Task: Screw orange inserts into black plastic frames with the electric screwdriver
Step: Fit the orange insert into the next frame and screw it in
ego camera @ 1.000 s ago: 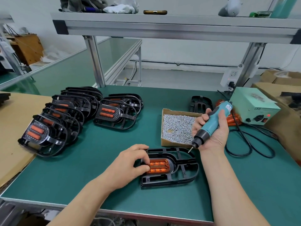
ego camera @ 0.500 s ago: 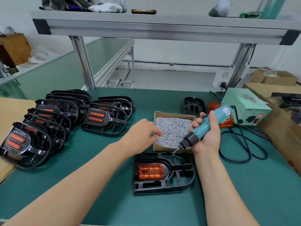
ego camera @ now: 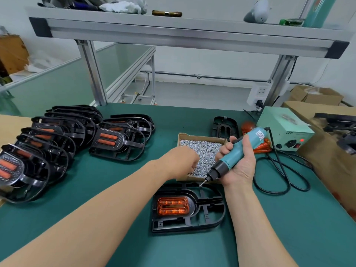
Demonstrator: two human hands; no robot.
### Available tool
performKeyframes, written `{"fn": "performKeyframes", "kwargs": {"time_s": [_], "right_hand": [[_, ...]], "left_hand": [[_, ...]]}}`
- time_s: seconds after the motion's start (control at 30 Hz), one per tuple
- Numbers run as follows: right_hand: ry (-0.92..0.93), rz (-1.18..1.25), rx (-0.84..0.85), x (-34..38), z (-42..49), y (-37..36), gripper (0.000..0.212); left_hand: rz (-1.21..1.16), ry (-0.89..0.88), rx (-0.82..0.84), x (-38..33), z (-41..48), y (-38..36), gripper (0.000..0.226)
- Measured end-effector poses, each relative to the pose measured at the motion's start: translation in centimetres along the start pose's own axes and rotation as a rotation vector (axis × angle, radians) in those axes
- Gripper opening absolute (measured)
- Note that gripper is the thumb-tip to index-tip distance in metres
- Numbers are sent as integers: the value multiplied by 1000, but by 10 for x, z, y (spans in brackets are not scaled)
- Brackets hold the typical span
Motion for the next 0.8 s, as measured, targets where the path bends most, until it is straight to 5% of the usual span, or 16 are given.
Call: {"fn": "performKeyframes", "kwargs": {"time_s": [0.2, 0.4, 0.53, 0.8], "right_hand": [[-5, 7, 17, -1, -1, 0, 31], [-4, -21, 12, -2, -3, -1, 29], [-14, -44, 34, -5, -8, -5, 29], [-2, -113, 37, -13, -30, -21, 26]], "left_hand": [[-33, 70, -155, -3, -7, -5, 6], [-745, 316, -401, 5, -36, -8, 14], [-1143, 373, -416, 1, -71, -15, 14], [-1455, 425, -333, -19, -117, -32, 16]]}}
Point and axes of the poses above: each hand's wrist, its own z-axis towards the middle knuckle, its own y-axis out of the back of the hand, x = y × z, the point moved 1 cm from there along z, towards the middle knuckle, and after that the axes turned 9 degrees about z, right-handed, at the moved point
